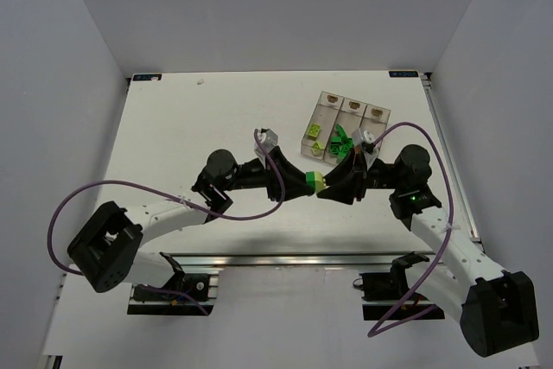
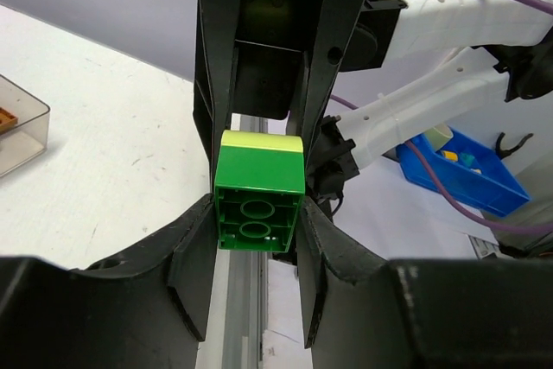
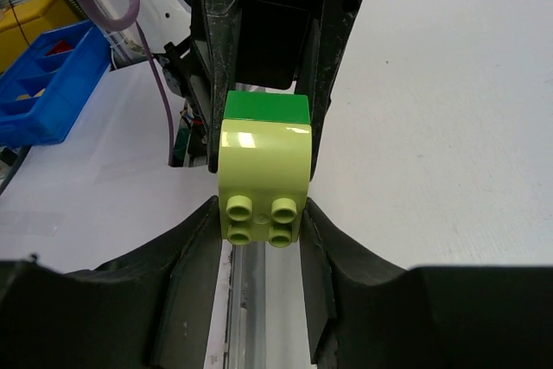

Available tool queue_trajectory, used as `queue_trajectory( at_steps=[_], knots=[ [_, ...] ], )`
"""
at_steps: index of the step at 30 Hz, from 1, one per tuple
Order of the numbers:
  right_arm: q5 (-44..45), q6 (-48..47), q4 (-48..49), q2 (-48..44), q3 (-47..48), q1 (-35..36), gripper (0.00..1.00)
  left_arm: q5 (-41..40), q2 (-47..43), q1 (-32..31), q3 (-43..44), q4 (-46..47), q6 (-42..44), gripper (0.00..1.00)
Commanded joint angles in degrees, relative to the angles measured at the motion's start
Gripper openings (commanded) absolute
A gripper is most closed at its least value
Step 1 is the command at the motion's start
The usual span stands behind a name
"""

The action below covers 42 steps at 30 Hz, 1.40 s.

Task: Sort the legos into containers by color

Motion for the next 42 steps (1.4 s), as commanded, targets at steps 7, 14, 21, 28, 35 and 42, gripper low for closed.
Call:
queue_trajectory(
  at_steps=[7, 14, 21, 28, 35, 42],
  knots=[
    [1.58, -5.59, -3.06, -1.53, 2.96, -0.99, 0.00, -7.96, -7.70, -0.42, 2.99, -14.89, 8.50, 0.00],
    [4.03, -10.25, -7.98, 0.14, 4.45, -2.04, 0.00, -14.72, -10.77, 0.63, 4.23, -22.89, 10.96, 0.00],
    [18.96, -19.30, -17.30, 4.18, 10.33, -2.13, 0.00, -25.28, -16.58, 1.87, 5.37, -30.72, 13.77, 0.00],
    [30.92, -27.31, -21.26, 21.75, 25.70, -2.13, 0.00, -30.38, -21.76, 2.66, 6.78, -35.03, 15.36, 0.00],
    [38.22, -30.03, -20.82, 38.18, 37.13, -2.22, 0.00, -32.06, -25.98, 3.62, 6.25, -34.94, 15.71, 0.00],
    [41.56, -31.87, -26.01, 50.05, 46.11, -2.13, 0.00, -29.77, -26.08, 5.81, 6.07, -33.71, 14.31, 0.00]
  ],
)
